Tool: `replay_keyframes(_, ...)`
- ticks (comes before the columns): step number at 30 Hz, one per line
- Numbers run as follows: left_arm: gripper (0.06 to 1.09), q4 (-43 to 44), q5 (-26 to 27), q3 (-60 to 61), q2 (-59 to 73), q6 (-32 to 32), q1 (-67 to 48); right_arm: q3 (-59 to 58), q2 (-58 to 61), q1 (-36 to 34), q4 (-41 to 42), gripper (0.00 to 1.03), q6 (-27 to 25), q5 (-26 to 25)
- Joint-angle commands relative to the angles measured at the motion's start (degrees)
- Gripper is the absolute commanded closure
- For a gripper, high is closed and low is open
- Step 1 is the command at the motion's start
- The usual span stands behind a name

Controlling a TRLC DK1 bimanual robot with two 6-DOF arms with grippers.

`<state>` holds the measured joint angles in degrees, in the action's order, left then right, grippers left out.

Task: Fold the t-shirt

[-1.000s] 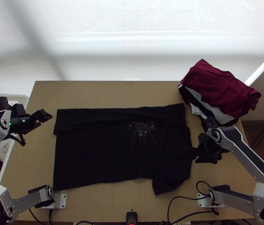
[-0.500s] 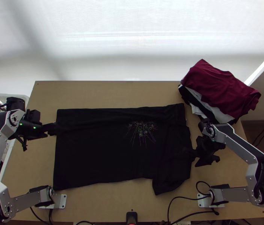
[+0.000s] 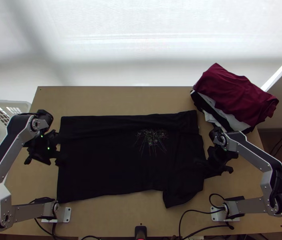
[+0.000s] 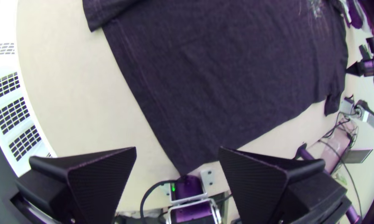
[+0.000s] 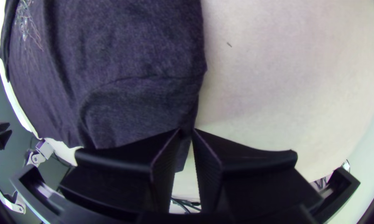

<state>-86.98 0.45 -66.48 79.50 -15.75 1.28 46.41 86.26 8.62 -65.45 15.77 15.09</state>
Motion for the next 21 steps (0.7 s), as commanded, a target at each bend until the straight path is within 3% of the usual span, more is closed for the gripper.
replay_keyframes(1, 0.12, -1.97, -1.68, 3.64, 1.35, -3.06, -0.75, -1.68, 0.4, 0.61, -0.82, 1.0, -0.65, 0.64)
replay_keyframes(21, 0.13, 1.11, -4.4, 18.93, 13.92, 3.09, -7.61, -1.76, -0.83, 2.54, -0.82, 1.0, -0.56, 1.43)
